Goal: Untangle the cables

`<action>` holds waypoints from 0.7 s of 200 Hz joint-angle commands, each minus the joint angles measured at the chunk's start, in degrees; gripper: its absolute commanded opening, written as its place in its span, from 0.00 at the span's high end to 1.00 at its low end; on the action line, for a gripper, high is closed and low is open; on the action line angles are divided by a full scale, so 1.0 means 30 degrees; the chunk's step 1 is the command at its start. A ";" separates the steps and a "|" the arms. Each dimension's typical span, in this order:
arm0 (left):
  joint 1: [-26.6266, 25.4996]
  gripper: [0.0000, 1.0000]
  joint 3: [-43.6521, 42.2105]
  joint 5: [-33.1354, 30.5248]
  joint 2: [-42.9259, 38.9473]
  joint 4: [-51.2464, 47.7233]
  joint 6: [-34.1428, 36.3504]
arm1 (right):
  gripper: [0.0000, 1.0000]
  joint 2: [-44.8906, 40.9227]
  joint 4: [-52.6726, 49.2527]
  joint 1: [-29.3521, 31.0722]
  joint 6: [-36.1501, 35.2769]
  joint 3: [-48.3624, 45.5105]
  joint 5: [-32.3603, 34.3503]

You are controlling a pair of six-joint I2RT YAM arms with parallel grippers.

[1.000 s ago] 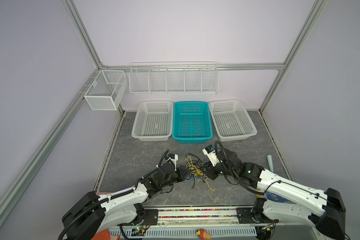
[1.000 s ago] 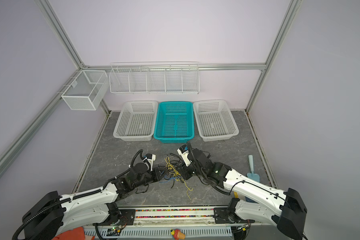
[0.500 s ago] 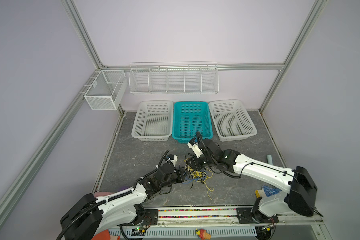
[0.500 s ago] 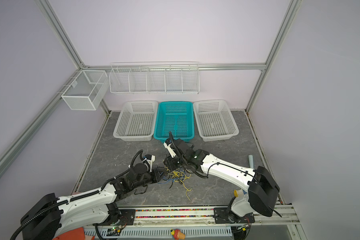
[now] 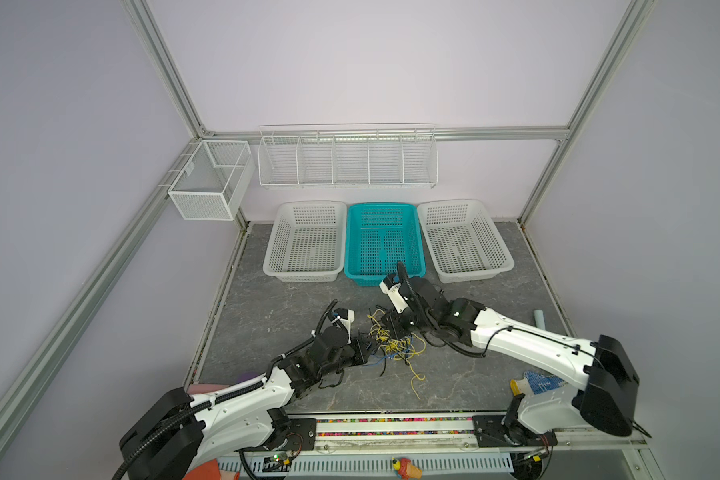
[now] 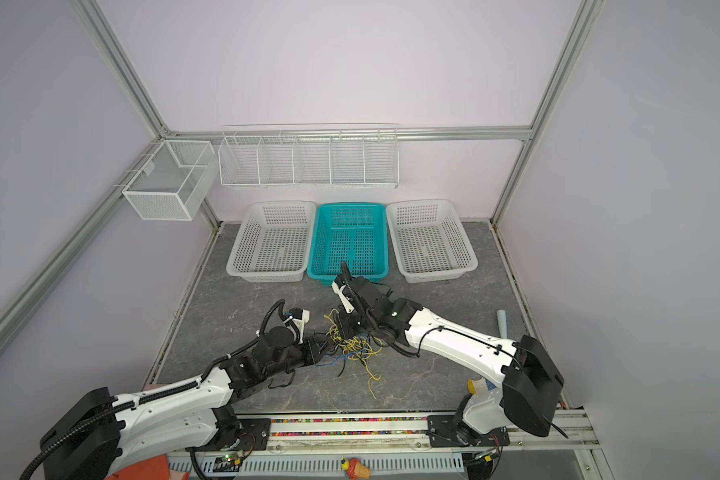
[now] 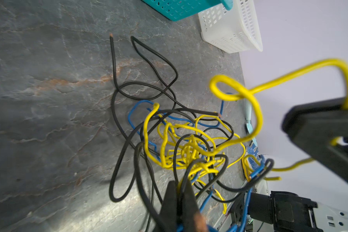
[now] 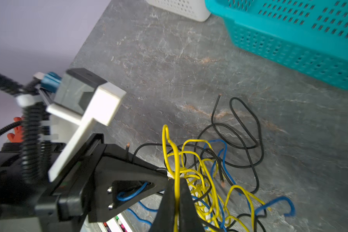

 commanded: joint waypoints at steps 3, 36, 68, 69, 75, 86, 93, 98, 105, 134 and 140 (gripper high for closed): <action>0.0013 1.00 -0.0491 0.0055 -0.0019 0.0026 0.0039 | 0.94 -0.2280 0.1013 -0.0423 -0.0410 -0.0220 0.1353; 0.0032 1.00 -0.0587 -0.0033 0.0295 -0.0160 0.0156 | 0.94 -0.5004 0.0906 -0.0974 -0.0739 -0.0011 0.1422; 0.0017 1.00 -0.0587 -0.0294 0.0732 -0.0257 0.0280 | 0.94 -0.6810 -0.0011 -0.1079 -0.1158 0.0895 0.1398; 0.0029 1.00 -0.0587 -0.0310 0.0742 -0.0248 0.0266 | 0.94 -0.6866 -0.0041 -0.1094 -0.1160 0.0906 0.1408; 0.0039 1.00 -0.0587 -0.0340 0.0823 -0.0295 0.0294 | 0.94 -0.7220 -0.0163 -0.1108 -0.1216 0.1025 0.1539; 0.0030 1.00 -0.0558 -0.0490 0.0913 -0.0503 0.0364 | 0.94 -0.7804 -0.0477 -0.1138 -0.1348 0.1230 0.1894; 0.0039 1.00 -0.0532 -0.0661 0.0928 -0.0759 0.0419 | 0.94 -0.8131 -0.0552 -0.1140 -0.1401 0.1268 0.2161; 0.0035 1.00 -0.0503 -0.0755 0.0926 -0.0958 0.0442 | 0.94 -0.8475 -0.0583 -0.1210 -0.1494 0.1270 0.2324; 0.0021 1.00 -0.0456 -0.1002 0.0877 -0.1310 0.0479 | 0.94 -0.8809 -0.0729 -0.1252 -0.1618 0.1339 0.2550; 0.0020 1.00 -0.0583 -0.2013 0.0340 -0.2055 0.0378 | 0.94 -0.9859 -0.1494 -0.1376 -0.2007 0.1659 0.3579; 0.0016 1.00 -0.0638 -0.2232 0.0189 -0.2206 0.0394 | 0.94 -1.0119 -0.1562 -0.1445 -0.2106 0.1702 0.3774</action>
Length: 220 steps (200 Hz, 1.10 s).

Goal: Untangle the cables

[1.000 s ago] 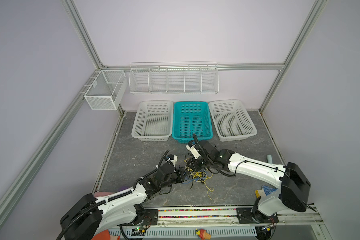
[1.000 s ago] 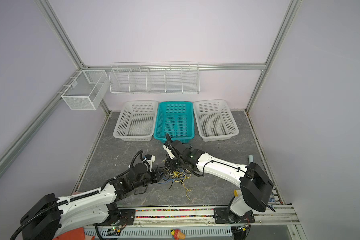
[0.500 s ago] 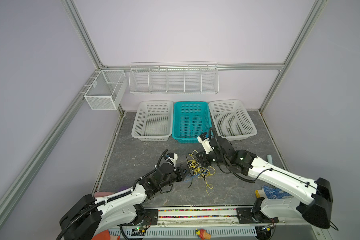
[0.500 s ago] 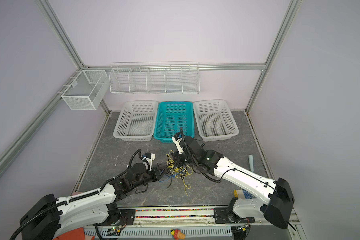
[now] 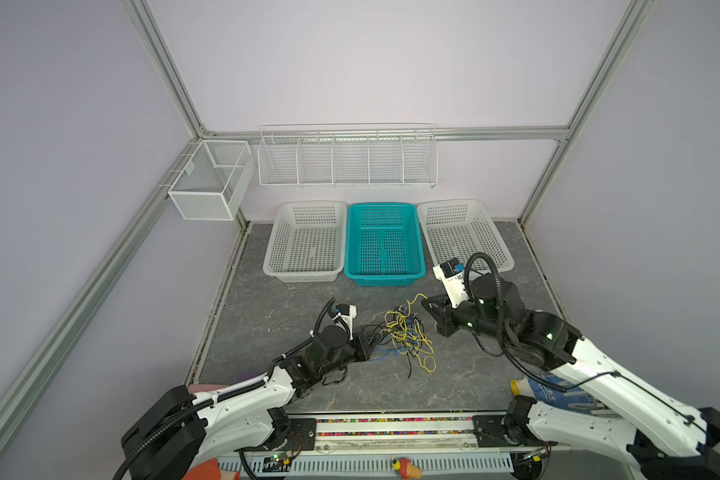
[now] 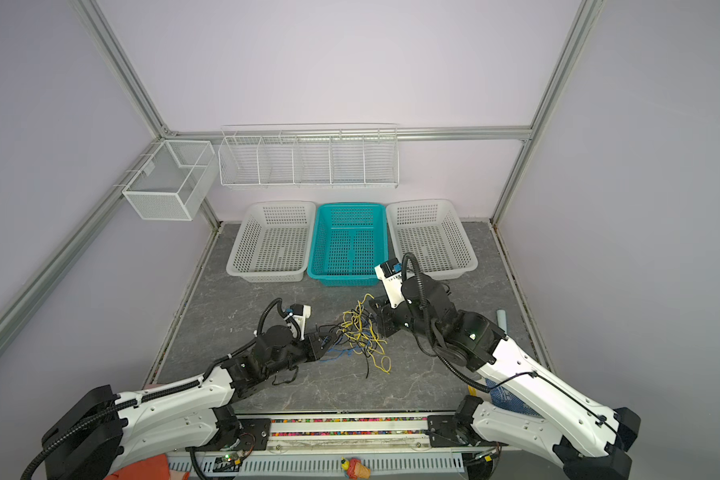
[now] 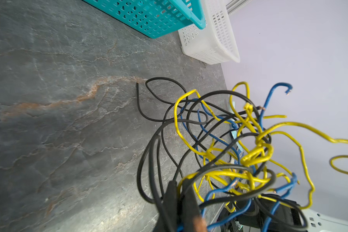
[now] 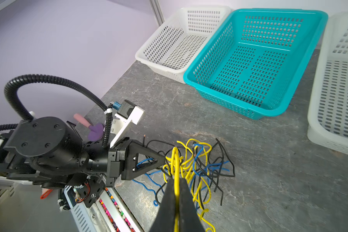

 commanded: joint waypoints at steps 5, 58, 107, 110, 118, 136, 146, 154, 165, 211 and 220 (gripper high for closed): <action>0.0082 1.00 -0.0653 -0.2103 -0.0182 -0.4203 0.0214 | 0.94 -0.1883 0.2018 -0.0396 -0.0881 0.1614 0.1956; 0.0102 1.00 -0.0521 -0.2984 -0.1337 -0.5710 0.0530 | 0.94 -0.2925 0.0502 -0.0536 -0.1176 0.1725 0.2211; 0.0104 1.00 -0.0544 -0.1951 -0.1978 -0.3471 0.0310 | 0.94 -0.1490 0.0238 -0.0550 -0.0259 -0.0842 -0.1241; 0.0110 1.00 -0.0496 -0.1910 -0.1963 -0.3454 0.0341 | 0.94 -0.1511 0.0361 -0.0549 -0.0206 -0.1060 -0.1245; 0.0087 1.00 -0.0329 -0.1846 -0.2020 -0.3524 0.0426 | 0.94 -0.1695 0.0644 -0.0542 0.0020 -0.1606 -0.1209; 0.0108 1.00 -0.0126 -0.1771 -0.2104 -0.3677 0.0619 | 0.86 -0.2036 0.1276 -0.0556 0.0325 -0.2799 -0.1197; 0.0089 1.00 -0.0125 -0.1785 -0.2212 -0.3722 0.0643 | 0.79 -0.1968 0.1142 -0.0564 0.0326 -0.3069 -0.1509; 0.0092 1.00 -0.0169 -0.1814 -0.2276 -0.3752 0.0621 | 0.76 -0.1809 0.0897 -0.0564 0.0318 -0.3180 -0.1636; 0.0105 1.00 -0.0255 -0.1877 -0.2401 -0.3694 0.0530 | 0.72 -0.1645 0.0611 -0.0566 0.0395 -0.3411 -0.1772; 0.0089 1.00 -0.0580 -0.2033 -0.3174 -0.3372 0.0253 | 0.59 -0.1442 0.1822 -0.0558 0.1658 -0.6160 -0.2141; 0.0105 1.00 -0.0594 -0.2054 -0.3373 -0.3413 0.0235 | 0.58 -0.1239 0.2114 -0.0537 0.1909 -0.6587 -0.2295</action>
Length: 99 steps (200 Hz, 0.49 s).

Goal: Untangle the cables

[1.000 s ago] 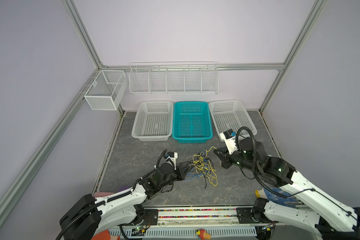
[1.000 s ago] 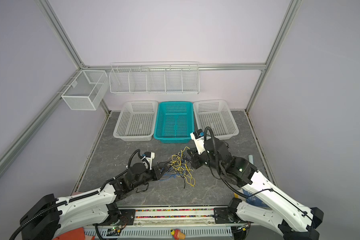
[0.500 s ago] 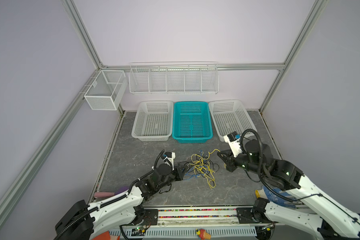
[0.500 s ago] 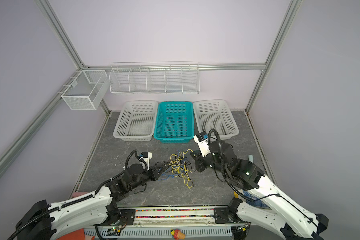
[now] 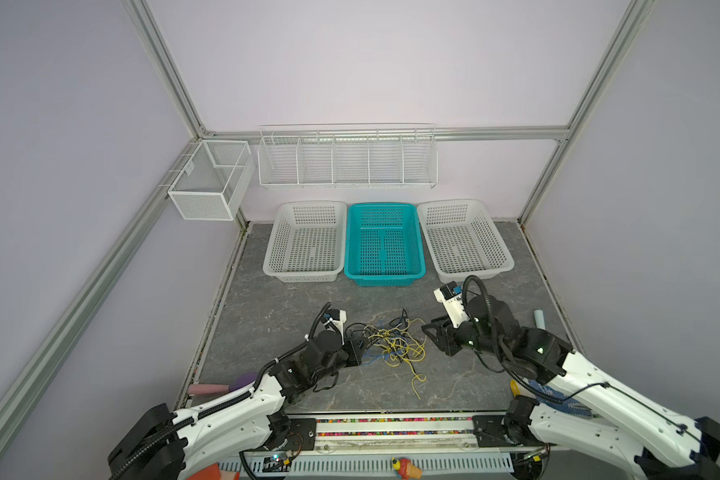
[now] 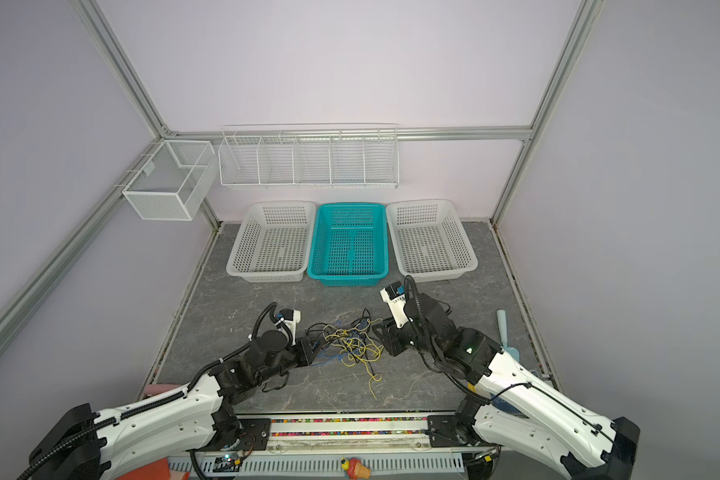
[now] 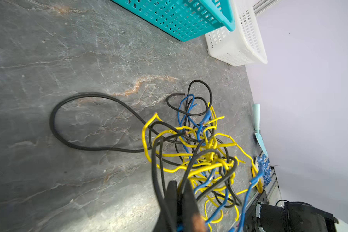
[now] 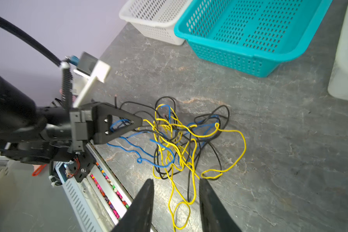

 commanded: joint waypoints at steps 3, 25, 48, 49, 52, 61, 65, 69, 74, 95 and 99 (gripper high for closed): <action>0.0085 1.00 -0.0150 -0.0416 -0.0771 0.0338 -0.0121 | 0.58 0.0343 0.1213 -0.0070 0.1063 -0.1352 -0.0609; 0.0089 1.00 -0.0230 -0.0569 -0.1377 0.0020 -0.0077 | 0.57 0.0957 0.1660 -0.0070 0.1607 -0.2189 -0.0259; 0.0087 1.00 -0.0482 -0.0688 -0.1826 0.0026 -0.0103 | 0.56 0.1629 0.3009 -0.0033 0.2180 -0.3021 -0.1161; 0.0083 1.00 -0.0492 -0.0688 -0.1821 0.0031 -0.0104 | 0.56 0.1629 0.3009 -0.0033 0.2180 -0.3021 -0.1161; 0.0083 1.00 -0.0522 -0.0688 -0.1865 0.0050 -0.0104 | 0.56 0.1769 0.3284 -0.0040 0.2251 -0.3119 -0.1421; 0.0080 1.00 -0.0585 -0.0715 -0.1927 0.0087 -0.0147 | 0.55 0.1996 0.3778 0.0023 0.2451 -0.3298 -0.1753; 0.0083 1.00 -0.0615 -0.0717 -0.1934 0.0114 -0.0162 | 0.55 0.2127 0.4010 0.0044 0.2561 -0.3399 -0.1843; 0.0096 1.00 -0.0644 -0.0745 -0.1949 0.0108 -0.0177 | 0.55 0.2231 0.4222 0.0091 0.2676 -0.3502 -0.1921; 0.0101 1.00 -0.0648 -0.0732 -0.1959 0.0106 -0.0198 | 0.55 0.2406 0.4458 0.0092 0.2789 -0.3620 -0.1954; 0.0091 1.00 -0.0677 -0.0746 -0.2063 0.0112 -0.0230 | 0.56 0.3277 0.5030 0.0104 0.3043 -0.3845 -0.2104; 0.0107 1.00 -0.0692 -0.0774 -0.2101 0.0090 -0.0224 | 0.57 0.3427 0.5084 0.0106 0.3069 -0.3880 -0.2117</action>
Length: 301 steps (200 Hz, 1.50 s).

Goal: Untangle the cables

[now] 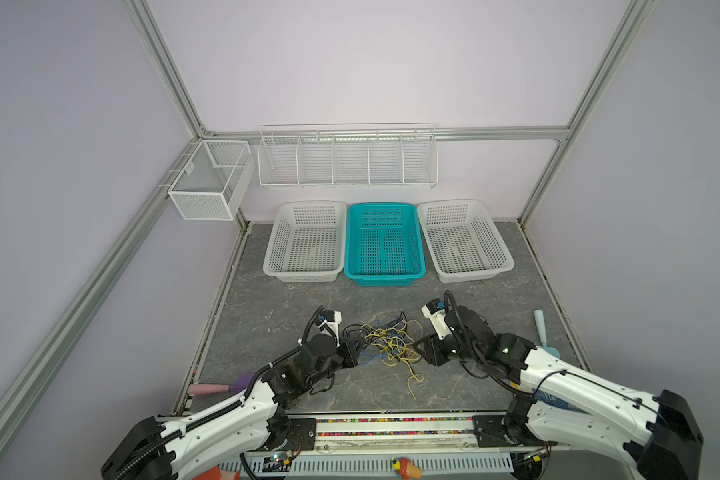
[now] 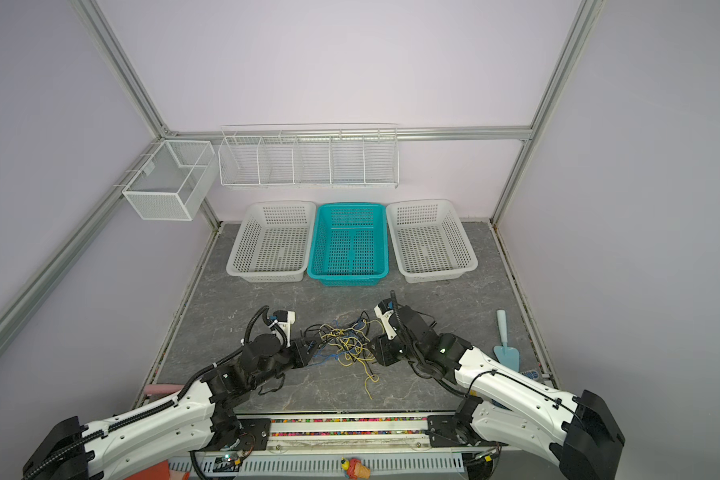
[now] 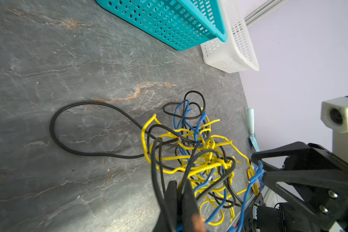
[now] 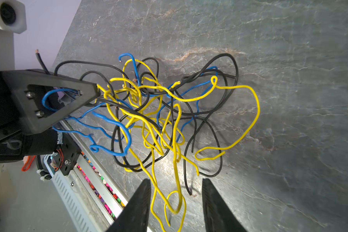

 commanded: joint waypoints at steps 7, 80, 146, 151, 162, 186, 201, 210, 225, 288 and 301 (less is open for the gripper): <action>0.0098 1.00 -0.0109 -0.0375 -0.0483 0.0458 -0.0165 | 0.60 0.1054 0.1747 0.0064 0.0815 -0.0446 -0.0766; 0.0083 1.00 -0.0506 -0.1541 -0.2481 -0.1360 -0.0094 | 0.94 -0.1877 -0.0495 0.0010 0.0496 -0.0093 0.2523; 0.0225 1.00 -0.1817 -0.3337 -0.4536 -0.4259 -0.1111 | 0.94 -0.6564 -0.5639 -0.0872 -0.0593 0.2341 0.7080; 0.0257 1.00 -0.1776 -0.3406 -0.4536 -0.4474 -0.1154 | 0.94 -0.6743 -0.5983 -0.0946 -0.0678 0.2660 0.7358; 0.0357 1.00 -0.1692 -0.3521 -0.4463 -0.4899 -0.1207 | 0.94 -0.7072 -0.6611 -0.1117 -0.0969 0.3408 0.7838; 0.0660 1.00 -0.1654 -0.3517 -0.4132 -0.5273 -0.1333 | 0.94 -0.7346 -0.7698 -0.1368 -0.1367 0.5259 0.8376; 0.0861 1.00 -0.1691 -0.3382 -0.3770 -0.5270 -0.1387 | 0.94 -0.7425 -0.8115 -0.1415 -0.1579 0.6338 0.8411; 0.0985 1.00 -0.1635 -0.3393 -0.3482 -0.5469 -0.1505 | 0.94 -0.7429 -0.8416 -0.1414 -0.1802 0.6940 0.8517; 0.1270 1.00 -0.1574 -0.3099 -0.3022 -0.5507 -0.1453 | 0.94 -0.7492 -0.8823 -0.1411 -0.2214 0.7763 0.8787; 0.1968 1.00 -0.1398 -0.2452 -0.3099 -0.5376 -0.1388 | 0.94 -0.7122 -0.9222 -0.1436 -0.2711 0.7274 0.7301; 0.1984 1.00 -0.1397 -0.2032 -0.3301 -0.4705 -0.1439 | 0.94 -0.6370 -0.9185 -0.1461 -0.2362 0.6683 0.6348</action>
